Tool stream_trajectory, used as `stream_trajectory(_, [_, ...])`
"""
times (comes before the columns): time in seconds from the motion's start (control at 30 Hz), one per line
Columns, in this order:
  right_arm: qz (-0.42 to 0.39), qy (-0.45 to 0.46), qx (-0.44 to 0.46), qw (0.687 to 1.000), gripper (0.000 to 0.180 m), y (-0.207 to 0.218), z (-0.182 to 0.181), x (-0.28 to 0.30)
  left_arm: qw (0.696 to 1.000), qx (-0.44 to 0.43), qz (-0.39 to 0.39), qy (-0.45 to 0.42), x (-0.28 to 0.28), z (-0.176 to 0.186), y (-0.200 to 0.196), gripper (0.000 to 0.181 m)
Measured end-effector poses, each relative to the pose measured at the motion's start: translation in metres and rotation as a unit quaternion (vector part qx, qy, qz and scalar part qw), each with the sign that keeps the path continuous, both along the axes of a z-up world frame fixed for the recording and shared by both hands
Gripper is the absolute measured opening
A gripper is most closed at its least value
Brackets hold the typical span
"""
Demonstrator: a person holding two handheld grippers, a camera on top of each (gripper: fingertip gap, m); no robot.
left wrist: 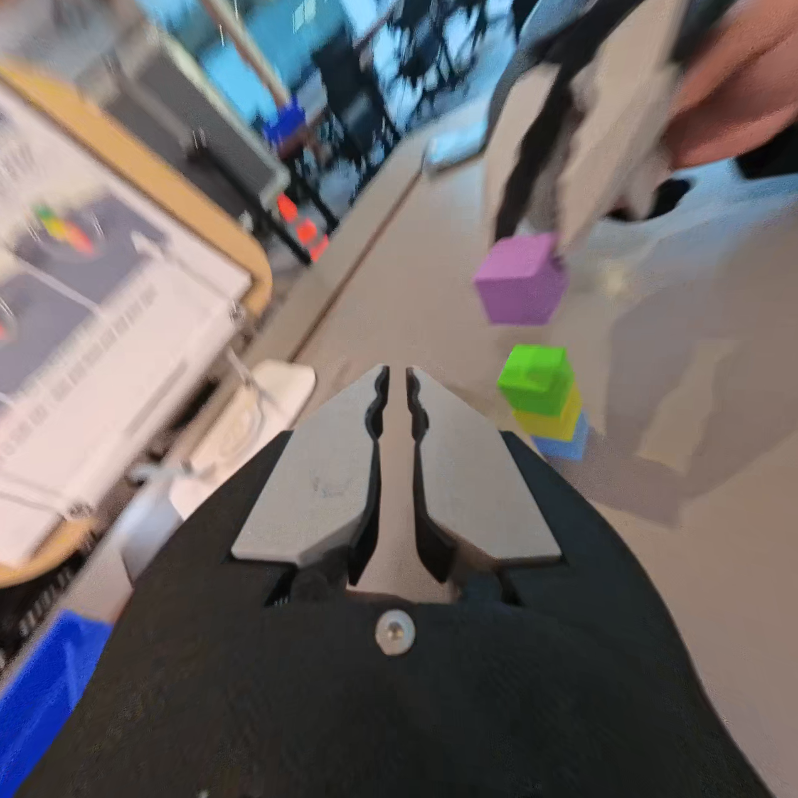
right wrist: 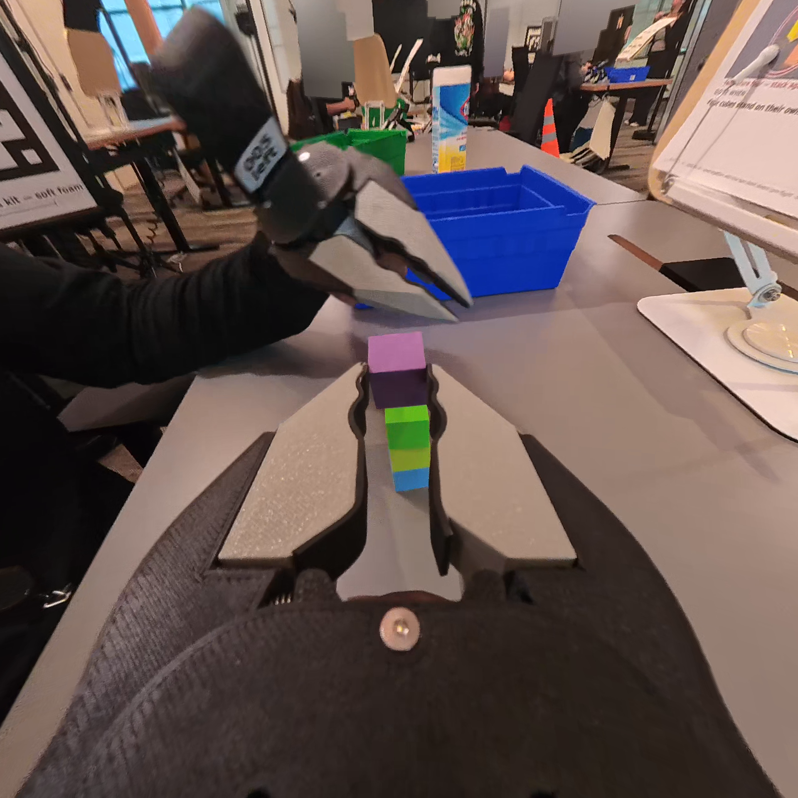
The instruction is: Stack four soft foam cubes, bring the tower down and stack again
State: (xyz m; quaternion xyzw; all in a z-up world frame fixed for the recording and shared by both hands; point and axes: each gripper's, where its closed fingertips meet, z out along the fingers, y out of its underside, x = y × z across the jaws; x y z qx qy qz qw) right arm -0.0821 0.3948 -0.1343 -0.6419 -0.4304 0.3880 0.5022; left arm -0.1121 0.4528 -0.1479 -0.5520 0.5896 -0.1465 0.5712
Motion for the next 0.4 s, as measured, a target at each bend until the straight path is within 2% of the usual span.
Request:
stream_trajectory(0.07, [0.001, -0.017, 0.005, 1.0, 0.023, 0.0, -0.006, -0.005, 0.995, -0.078, 0.043, 0.037, -0.006, -0.029, 0.017, 0.006])
stream_trajectory(0.17, [0.0, -0.031, 0.01, 0.999, 0.023, -0.001, -0.012, -0.01, 0.979, -0.188, 0.054, 0.054, -0.007, -0.059, 0.02, 0.009])
stream_trajectory(0.3, [-0.002, -0.022, 0.018, 1.0, 0.023, 0.0, -0.009, -0.012, 0.96, -0.266, 0.063, 0.055, -0.011, -0.079, 0.024, 0.017])
stream_trajectory(0.4, [-0.001, -0.02, 0.012, 1.0, 0.023, 0.001, -0.011, -0.012, 0.954, -0.276, 0.086, 0.08, -0.017, -0.094, 0.03, 0.021])
